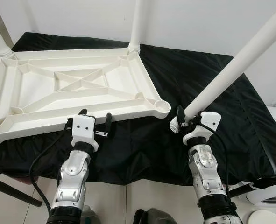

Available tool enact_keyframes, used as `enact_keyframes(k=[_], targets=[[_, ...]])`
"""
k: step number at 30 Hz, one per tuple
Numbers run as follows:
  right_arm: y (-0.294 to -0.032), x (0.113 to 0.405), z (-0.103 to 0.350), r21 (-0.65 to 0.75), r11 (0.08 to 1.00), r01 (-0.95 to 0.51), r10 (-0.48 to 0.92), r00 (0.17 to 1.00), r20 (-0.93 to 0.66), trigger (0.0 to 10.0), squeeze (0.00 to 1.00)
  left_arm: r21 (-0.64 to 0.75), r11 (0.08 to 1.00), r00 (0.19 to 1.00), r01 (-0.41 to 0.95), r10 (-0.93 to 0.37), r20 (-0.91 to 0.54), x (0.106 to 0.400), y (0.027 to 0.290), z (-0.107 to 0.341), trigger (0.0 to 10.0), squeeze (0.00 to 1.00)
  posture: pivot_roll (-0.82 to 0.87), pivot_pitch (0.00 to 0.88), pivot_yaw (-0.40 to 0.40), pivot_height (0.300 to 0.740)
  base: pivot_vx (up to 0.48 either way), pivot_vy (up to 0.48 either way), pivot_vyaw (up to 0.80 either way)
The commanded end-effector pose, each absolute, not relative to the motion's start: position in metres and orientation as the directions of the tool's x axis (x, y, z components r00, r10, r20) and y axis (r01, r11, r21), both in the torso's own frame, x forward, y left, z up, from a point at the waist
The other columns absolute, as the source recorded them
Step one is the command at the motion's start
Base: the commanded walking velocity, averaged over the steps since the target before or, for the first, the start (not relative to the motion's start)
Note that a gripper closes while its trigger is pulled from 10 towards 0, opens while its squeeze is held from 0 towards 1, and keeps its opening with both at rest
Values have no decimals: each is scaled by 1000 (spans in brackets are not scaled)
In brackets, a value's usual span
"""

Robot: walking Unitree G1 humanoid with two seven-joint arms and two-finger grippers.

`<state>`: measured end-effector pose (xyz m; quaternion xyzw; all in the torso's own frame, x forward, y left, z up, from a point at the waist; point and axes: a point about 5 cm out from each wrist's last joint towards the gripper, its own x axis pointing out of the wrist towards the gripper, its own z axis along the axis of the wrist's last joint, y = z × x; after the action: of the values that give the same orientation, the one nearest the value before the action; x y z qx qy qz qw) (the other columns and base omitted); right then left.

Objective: Building children table

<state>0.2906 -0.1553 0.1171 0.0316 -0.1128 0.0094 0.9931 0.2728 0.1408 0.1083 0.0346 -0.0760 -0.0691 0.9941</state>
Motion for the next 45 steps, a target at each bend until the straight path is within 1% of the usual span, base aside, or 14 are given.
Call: enact_keyframes(k=[1, 45], targets=[[-157, 289, 108, 69, 998, -14, 1, 983, 184, 10000, 0, 60, 996, 992, 66, -72, 101, 271, 144, 100, 10000, 0, 80, 29, -80, 740, 0, 0, 0], [-156, 290, 109, 66, 998, -13, 0, 982, 189, 10000, 0, 58, 996, 991, 61, -68, 116, 272, 145, 105, 10000, 0, 82, 28, -84, 740, 0, 0, 0]])
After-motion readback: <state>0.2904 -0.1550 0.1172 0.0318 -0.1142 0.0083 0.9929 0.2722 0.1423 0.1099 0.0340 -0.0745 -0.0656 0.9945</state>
